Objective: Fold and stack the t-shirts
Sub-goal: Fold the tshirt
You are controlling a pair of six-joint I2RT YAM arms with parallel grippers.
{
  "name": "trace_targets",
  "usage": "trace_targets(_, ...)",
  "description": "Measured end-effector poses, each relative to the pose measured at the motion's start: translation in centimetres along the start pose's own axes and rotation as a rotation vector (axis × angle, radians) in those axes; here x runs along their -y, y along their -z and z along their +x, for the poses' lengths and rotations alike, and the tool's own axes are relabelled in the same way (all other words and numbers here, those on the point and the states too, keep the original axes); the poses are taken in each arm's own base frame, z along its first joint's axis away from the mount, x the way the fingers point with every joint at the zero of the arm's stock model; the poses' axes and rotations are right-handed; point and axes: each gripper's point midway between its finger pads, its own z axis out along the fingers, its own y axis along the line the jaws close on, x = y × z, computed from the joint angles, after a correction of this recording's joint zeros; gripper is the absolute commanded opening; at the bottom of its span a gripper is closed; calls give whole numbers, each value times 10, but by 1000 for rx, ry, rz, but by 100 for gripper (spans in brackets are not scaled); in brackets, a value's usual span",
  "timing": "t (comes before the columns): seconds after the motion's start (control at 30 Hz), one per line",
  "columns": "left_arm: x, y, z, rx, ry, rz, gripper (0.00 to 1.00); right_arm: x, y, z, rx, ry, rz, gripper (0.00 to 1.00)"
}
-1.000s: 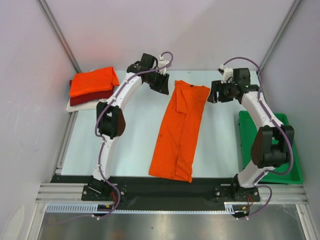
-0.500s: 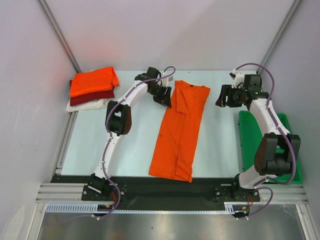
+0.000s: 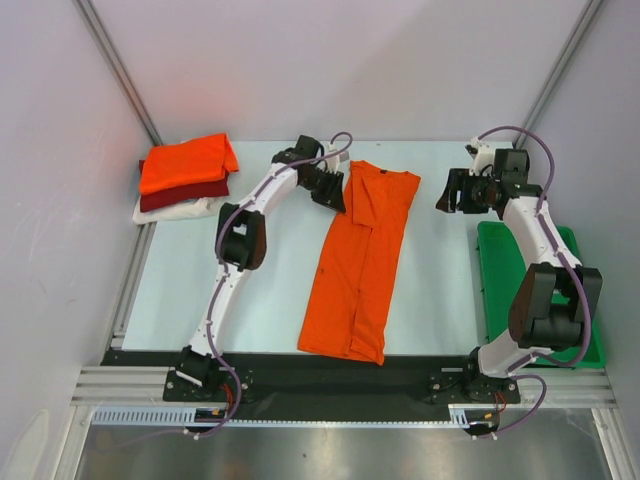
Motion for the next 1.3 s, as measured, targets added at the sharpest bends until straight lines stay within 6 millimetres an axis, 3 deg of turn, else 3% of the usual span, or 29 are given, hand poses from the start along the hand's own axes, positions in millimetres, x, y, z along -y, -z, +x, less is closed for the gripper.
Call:
trace_targets(0.03, 1, -1, 0, 1, -1, 5, 27, 1, -1, 1, -3, -3, 2, 66)
trace_targets(0.07, 1, -2, 0, 0, -2, 9, 8, 2, -2, 2, -6, -5, 3, 66)
trace_targets(0.13, 1, -5, 2, -4, 4, 9, 0, 4, -4, 3, -13, -10, 4, 66)
trace_targets(0.43, -12, -1, -5, 12, 15, -63, 0, 7, -9, 6, -23, -15, 4, 66)
trace_targets(0.8, -71, 37, -15, 80, 71, -188, 1, 10, -16, 7, -35, -20, 5, 66)
trace_targets(1.03, -83, 44, -15, 91, 88, -216, 0, 11, -16, 0, -21, -13, 9, 66)
trace_targets(1.13, -83, 44, -16, 91, 86, -224, 13, 12, -19, -4, -17, -13, 8, 66)
trace_targets(1.2, -81, 44, -16, 88, 63, -229, 14, 15, -25, -10, -15, -20, 6, 65)
trace_targets(1.3, -78, 45, -17, 76, 27, -254, 22, 16, -51, -24, -25, -15, -8, 65)
